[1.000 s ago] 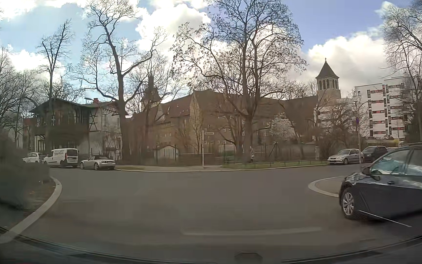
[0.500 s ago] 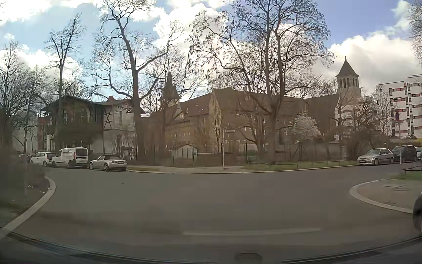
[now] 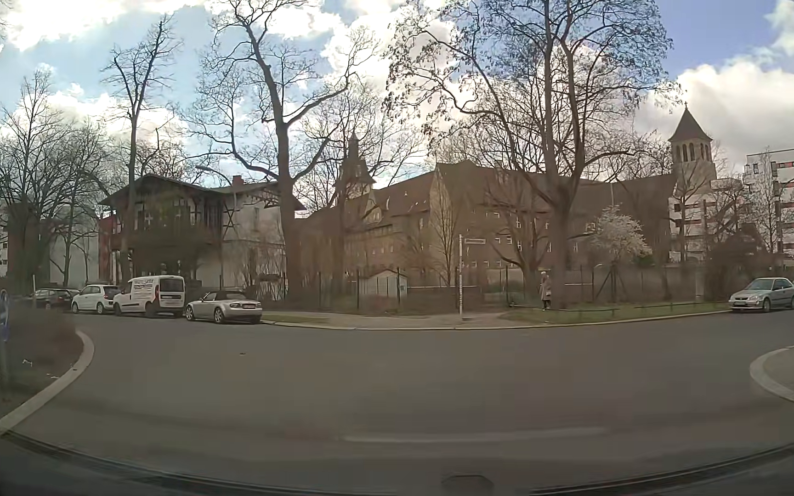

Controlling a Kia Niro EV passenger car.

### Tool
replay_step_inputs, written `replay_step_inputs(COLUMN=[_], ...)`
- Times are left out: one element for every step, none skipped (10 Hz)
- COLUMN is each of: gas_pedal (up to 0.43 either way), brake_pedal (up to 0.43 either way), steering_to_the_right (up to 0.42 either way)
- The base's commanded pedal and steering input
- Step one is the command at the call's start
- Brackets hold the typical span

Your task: Follow the waypoints while adhering to traffic rules and regulations

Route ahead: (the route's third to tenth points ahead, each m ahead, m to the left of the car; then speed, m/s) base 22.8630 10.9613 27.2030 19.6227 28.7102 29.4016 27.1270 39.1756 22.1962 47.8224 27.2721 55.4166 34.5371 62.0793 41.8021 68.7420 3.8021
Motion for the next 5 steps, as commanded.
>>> replay_step_inputs(gas_pedal=[0.059,0.079,0.087,0.087,0.098], brake_pedal=[0.03,0.03,0.037,0.037,0.03], steering_to_the_right=[-0.153,-0.153,-0.155,-0.158,-0.16])
